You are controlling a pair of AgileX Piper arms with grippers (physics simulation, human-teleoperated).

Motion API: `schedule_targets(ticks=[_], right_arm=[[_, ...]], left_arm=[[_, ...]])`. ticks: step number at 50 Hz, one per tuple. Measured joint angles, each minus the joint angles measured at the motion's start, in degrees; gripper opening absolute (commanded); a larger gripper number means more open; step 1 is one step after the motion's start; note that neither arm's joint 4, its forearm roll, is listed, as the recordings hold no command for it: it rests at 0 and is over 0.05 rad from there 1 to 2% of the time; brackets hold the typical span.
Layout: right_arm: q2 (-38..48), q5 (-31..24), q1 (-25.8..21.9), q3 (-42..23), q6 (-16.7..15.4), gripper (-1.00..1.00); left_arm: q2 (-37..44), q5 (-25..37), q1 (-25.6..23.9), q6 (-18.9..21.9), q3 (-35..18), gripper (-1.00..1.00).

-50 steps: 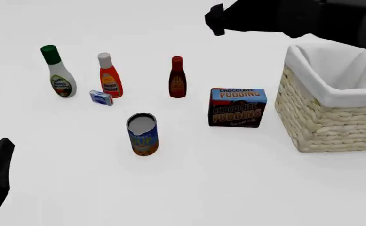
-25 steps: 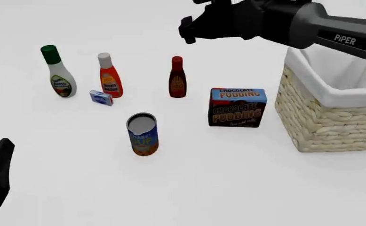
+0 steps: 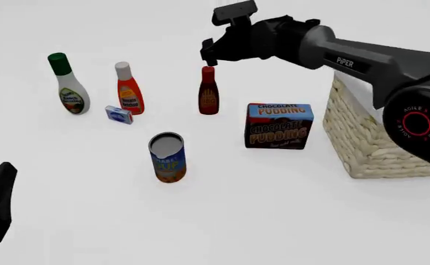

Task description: Pick the bbq sauce and place it in the basket.

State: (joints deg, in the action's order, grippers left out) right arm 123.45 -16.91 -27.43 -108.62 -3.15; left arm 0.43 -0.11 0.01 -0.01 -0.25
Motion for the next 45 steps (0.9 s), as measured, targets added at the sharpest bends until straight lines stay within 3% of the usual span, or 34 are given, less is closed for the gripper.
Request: schedule_targets(ticks=[45], right_arm=[[15.3,-5.5,-0.8,-14.3,0.9,1.00]], left_arm=[[0.0,0.0,0.0,0.0,0.0,1.00]])
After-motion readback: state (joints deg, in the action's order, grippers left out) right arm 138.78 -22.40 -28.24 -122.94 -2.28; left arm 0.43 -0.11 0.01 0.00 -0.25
